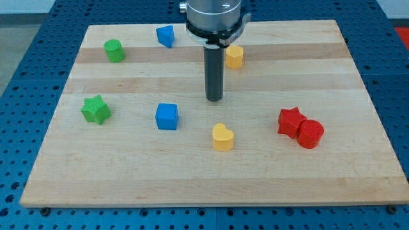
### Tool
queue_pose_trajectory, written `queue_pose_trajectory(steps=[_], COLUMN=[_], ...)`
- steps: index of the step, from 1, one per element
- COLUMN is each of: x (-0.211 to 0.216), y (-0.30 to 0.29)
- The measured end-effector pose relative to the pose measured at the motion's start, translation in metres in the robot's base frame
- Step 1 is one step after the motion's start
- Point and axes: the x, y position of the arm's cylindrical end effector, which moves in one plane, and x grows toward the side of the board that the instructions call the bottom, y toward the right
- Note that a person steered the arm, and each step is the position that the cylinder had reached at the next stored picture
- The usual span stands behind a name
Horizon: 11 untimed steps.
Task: Move the arm below the blue triangle
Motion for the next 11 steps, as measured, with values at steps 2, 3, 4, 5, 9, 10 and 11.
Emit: queue_pose_trajectory(steps=[2, 3, 4, 5, 9, 10, 11], x=[-0.028, -0.043, -0.043, -0.043, -0.043, -0.043, -0.044], y=[-0.039, -0.073, -0.082, -0.084, -0.105, -0.11, -0.11])
